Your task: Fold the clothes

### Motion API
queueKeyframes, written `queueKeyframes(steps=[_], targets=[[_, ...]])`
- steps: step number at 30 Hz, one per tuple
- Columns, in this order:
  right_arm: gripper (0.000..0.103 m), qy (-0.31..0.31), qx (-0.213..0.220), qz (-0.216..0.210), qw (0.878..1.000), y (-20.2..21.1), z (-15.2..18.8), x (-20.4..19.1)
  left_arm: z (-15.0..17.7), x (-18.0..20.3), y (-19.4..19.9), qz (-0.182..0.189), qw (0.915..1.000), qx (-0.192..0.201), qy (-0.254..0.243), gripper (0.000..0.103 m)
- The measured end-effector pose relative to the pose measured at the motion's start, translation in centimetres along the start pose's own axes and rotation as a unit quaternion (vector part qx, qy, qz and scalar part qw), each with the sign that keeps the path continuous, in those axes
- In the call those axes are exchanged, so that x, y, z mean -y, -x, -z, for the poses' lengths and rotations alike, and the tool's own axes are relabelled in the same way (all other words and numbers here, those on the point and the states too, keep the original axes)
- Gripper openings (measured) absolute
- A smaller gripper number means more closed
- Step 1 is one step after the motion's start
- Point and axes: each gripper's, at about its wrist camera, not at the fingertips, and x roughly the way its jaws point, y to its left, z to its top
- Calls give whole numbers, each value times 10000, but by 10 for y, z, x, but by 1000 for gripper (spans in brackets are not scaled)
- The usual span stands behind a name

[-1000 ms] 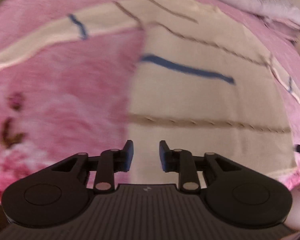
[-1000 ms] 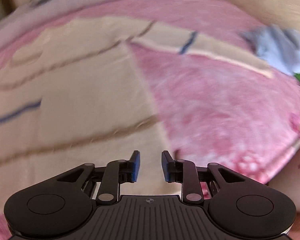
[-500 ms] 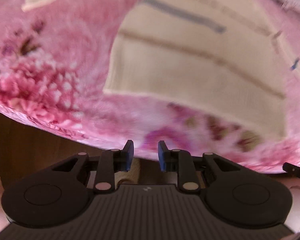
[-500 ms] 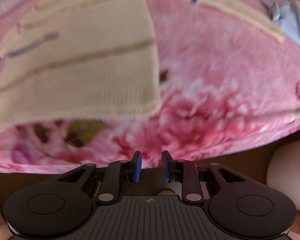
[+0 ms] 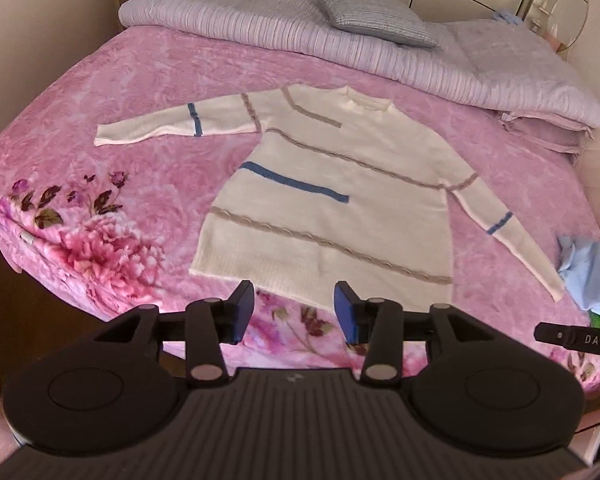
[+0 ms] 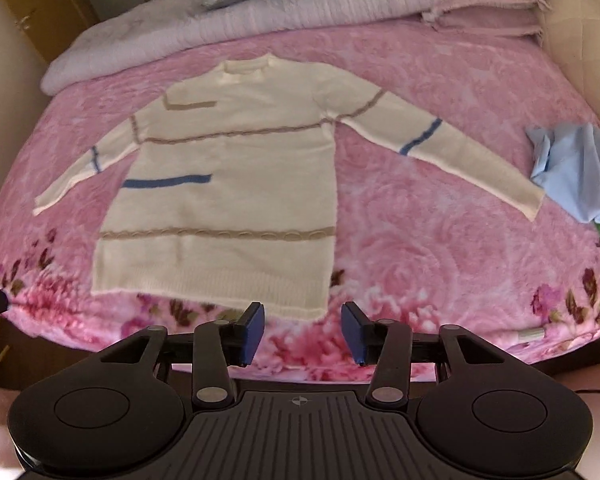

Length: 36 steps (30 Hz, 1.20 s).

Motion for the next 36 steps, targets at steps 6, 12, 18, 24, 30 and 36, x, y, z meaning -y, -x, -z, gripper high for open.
queueKeyframes(steps=[6, 12, 18, 24, 30, 36], targets=[[49, 185, 67, -20, 9998, 25, 19, -11, 17, 17, 20, 25, 9998, -50, -170, 40], [49, 203, 191, 9, 9996, 42, 27, -14, 15, 26, 34, 44, 9992, 50, -382, 40], [50, 169, 120, -22, 9998, 46, 28, -21, 9, 21, 45, -13, 9992, 53, -393, 40], [51, 127, 15, -39, 9999, 43, 29, -23, 7, 15, 52, -66, 9995, 88, -298, 40], [51, 268, -93, -25, 9996, 38, 28, -29, 11, 9, 58, -132, 9997, 78, -184, 41], [51, 467, -160, -67, 9988, 35, 30, -37, 18, 0, 62, -316, 9995, 61, -50, 41]])
